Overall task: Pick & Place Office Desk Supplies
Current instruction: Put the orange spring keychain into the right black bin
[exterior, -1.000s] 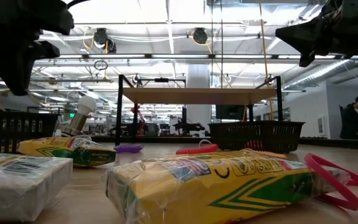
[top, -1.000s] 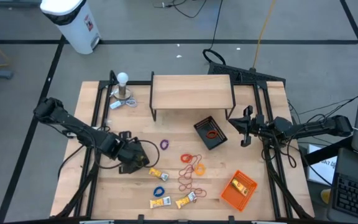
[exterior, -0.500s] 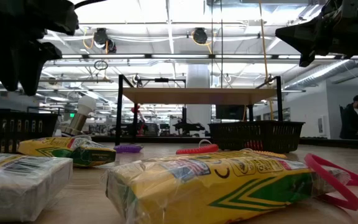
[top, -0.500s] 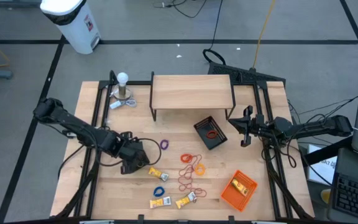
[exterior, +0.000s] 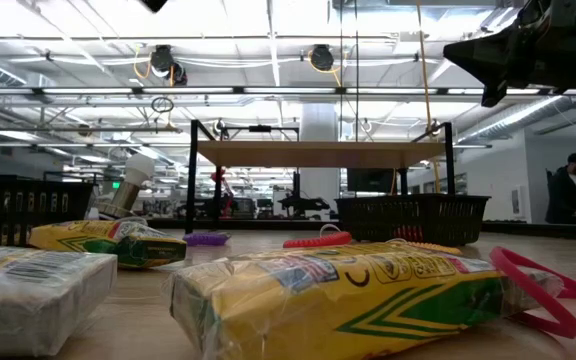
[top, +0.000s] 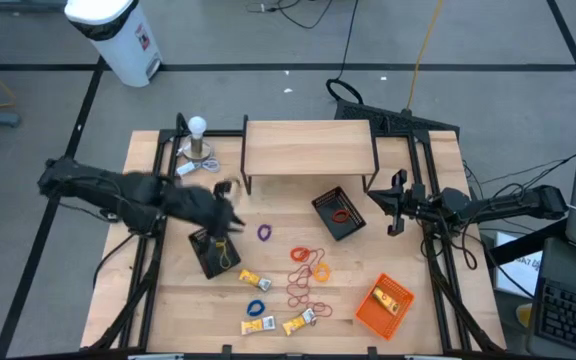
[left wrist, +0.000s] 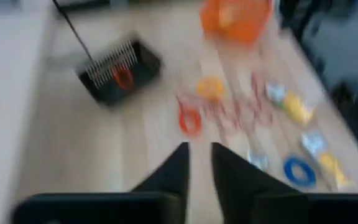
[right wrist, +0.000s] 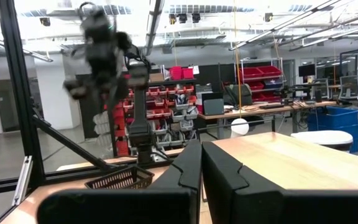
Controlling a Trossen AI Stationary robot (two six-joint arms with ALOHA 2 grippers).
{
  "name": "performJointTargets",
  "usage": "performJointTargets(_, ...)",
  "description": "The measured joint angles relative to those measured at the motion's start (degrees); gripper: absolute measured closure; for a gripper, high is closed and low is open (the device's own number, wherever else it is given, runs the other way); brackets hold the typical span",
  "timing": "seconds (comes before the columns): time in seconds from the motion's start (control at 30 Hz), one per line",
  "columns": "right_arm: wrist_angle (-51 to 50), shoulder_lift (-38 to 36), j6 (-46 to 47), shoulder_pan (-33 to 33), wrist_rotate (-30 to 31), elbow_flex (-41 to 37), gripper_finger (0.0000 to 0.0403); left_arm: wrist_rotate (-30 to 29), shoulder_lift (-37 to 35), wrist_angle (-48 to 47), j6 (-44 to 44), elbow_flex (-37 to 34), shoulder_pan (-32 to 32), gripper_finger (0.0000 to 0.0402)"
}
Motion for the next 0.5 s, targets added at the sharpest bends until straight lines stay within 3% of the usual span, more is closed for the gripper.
performJointTargets(0.07,0.0,0.1,0.9,0.0,-0.1,0.0,0.0399,0.9,-2.5,1.1,1.7,0.0,4.4,0.0385)
performJointTargets(0.2,-1.1,0.7,3.0,0.0,-0.1,0.0,0.0399,0.3,-8.4,3.1,1.3,-0.1,11.9,0.0391)
performJointTargets(0.33,-1.3,1.8,3.4,0.1,-0.1,0.0,0.0399,1.4,-16.5,3.2,0.9,-0.5,14.6,0.0398)
performJointTargets(0.5,0.5,3.6,3.2,0.2,1.8,0.0,0.0399,2.4,-23.8,9.4,-3.6,-8.1,15.1,0.0398)
